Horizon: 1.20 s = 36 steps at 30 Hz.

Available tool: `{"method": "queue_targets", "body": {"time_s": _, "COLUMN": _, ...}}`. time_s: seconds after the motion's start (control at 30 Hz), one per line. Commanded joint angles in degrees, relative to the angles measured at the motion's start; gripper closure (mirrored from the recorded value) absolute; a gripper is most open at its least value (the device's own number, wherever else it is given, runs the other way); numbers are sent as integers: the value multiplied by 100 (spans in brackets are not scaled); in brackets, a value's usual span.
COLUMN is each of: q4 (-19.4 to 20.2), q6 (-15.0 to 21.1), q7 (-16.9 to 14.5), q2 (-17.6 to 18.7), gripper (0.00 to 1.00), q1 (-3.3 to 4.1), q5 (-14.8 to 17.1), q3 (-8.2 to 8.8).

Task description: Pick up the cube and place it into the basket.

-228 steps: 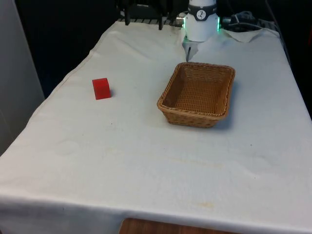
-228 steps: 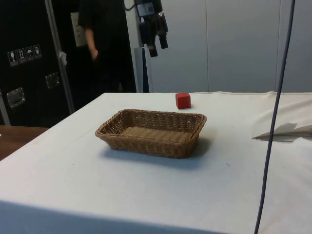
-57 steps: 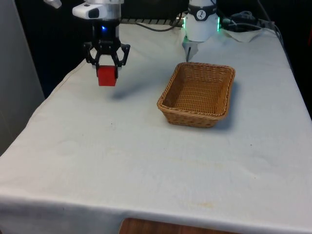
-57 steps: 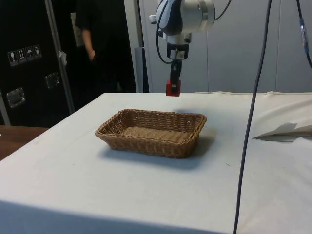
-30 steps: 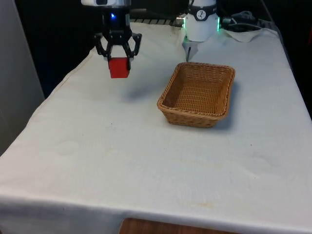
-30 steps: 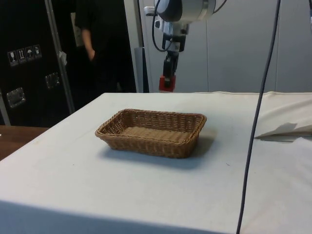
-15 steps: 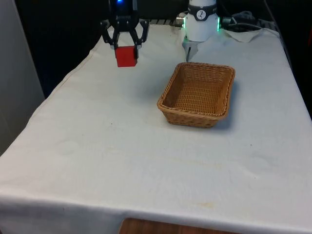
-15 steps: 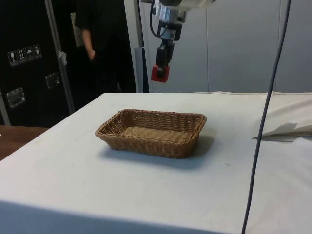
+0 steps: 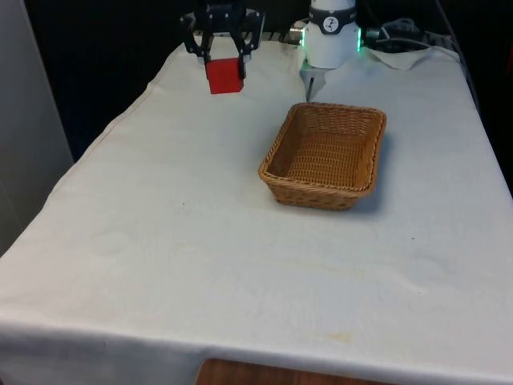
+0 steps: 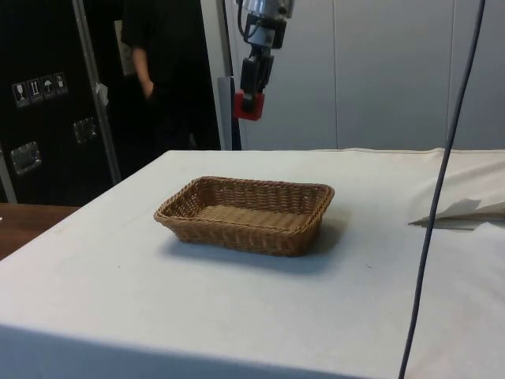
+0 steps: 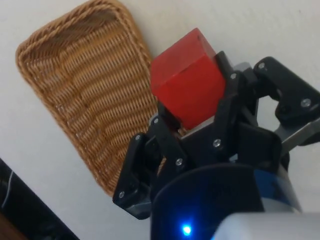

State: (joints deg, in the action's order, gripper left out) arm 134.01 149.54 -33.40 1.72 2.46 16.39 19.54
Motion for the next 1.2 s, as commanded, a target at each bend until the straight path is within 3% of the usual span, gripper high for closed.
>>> {"method": "queue_targets", "body": {"time_s": 0.0, "q4": 23, "q6": 0, "q7": 189, "q2": -17, "gripper": 98, "q1": 17, "q5": -172, "q3": -6}}
{"method": "queue_targets", "body": {"time_s": 0.07, "q4": 34, "q6": -34, "q7": 281, "q2": -57, "gripper": 98, "q1": 11, "q5": -223, "q3": -63}}
{"method": "queue_targets", "body": {"time_s": 0.1, "q4": 11, "q6": -52, "q7": 155, "q2": -63, "gripper": 98, "q1": 0, "q5": -80, "q3": -86}}
{"method": "queue_targets", "body": {"time_s": 0.13, "q4": 40, "q6": -52, "q7": 332, "q2": -80, "gripper": 98, "q1": 11, "q5": -252, "q3": -92}}
{"method": "queue_targets", "body": {"time_s": 0.33, "q4": 63, "q6": -172, "q7": 647, "q2": -189, "gripper": 98, "q1": 11, "q5": -424, "q3": -321}}
{"method": "queue_targets", "body": {"time_s": 0.37, "q4": 40, "q6": -160, "q7": 476, "q2": -166, "gripper": 98, "q1": 0, "q5": -252, "q3": -315}}
{"method": "queue_targets", "body": {"time_s": 0.4, "q4": 69, "q6": -195, "q7": 693, "q2": -206, "gripper": 98, "q1": 11, "q5": -447, "q3": -350}}
{"method": "queue_targets", "body": {"time_s": 0.5, "q4": 74, "q6": -269, "q7": 871, "q2": -264, "gripper": 98, "q1": 11, "q5": -527, "q3": -487}}
{"method": "queue_targets", "body": {"time_s": 0.6, "q4": 74, "q6": -321, "q7": 985, "q2": -298, "gripper": 98, "q1": 11, "q5": -573, "q3": -584}}
{"method": "queue_targets", "body": {"time_s": 0.63, "q4": 52, "q6": -309, "q7": 825, "q2": -281, "gripper": 98, "q1": 6, "q5": -407, "q3": -584}}
{"method": "queue_targets", "body": {"time_s": 0.67, "q4": 74, "q6": -338, "q7": 1026, "q2": -309, "gripper": 98, "q1": 11, "q5": -590, "q3": -619}}
{"method": "queue_targets", "body": {"time_s": 0.9, "q4": 86, "q6": -418, "q7": 1346, "q2": -344, "gripper": 98, "q1": 11, "q5": -728, "q3": -882}}
{"method": "queue_targets", "body": {"time_s": 0.93, "q4": 57, "q6": -430, "q7": 1197, "q2": -332, "gripper": 98, "q1": 6, "q5": -567, "q3": -888}}
{"method": "queue_targets", "body": {"time_s": 1.0, "q4": 103, "q6": -395, "q7": 1455, "q2": -327, "gripper": 98, "q1": 11, "q5": -773, "q3": -991}}
{"method": "queue_targets", "body": {"time_s": 1.17, "q4": 160, "q6": -332, "q7": 1650, "q2": -281, "gripper": 98, "q1": 17, "q5": -865, "q3": -1169}}
